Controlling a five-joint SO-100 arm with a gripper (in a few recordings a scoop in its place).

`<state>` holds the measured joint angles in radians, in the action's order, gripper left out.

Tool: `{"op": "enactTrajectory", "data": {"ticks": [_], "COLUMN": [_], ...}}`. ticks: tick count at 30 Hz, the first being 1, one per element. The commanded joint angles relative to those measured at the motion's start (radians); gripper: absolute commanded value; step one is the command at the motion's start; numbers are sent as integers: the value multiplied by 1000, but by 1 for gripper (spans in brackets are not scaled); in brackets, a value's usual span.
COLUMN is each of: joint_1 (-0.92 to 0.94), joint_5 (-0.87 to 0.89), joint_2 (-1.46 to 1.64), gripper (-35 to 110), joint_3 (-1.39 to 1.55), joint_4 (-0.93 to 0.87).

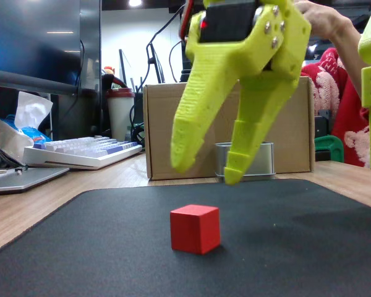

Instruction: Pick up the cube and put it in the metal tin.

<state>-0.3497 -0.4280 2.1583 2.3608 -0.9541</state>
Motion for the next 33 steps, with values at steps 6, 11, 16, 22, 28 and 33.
{"op": "enactTrajectory", "data": {"ticks": [6,11,16,22,28,33], "joint_1": [6,-21,-12,-12,32,109], "joint_5": [-44,-54,-54,-57,-58,-58], "joint_2": [-138,-212,-278,-270,-216,-130], "gripper": [29,29,29,0,0,0], "joint_3": [-54,-69,-80,-61,-48,-44], "joint_4": [55,86,137,176,195,195]}}
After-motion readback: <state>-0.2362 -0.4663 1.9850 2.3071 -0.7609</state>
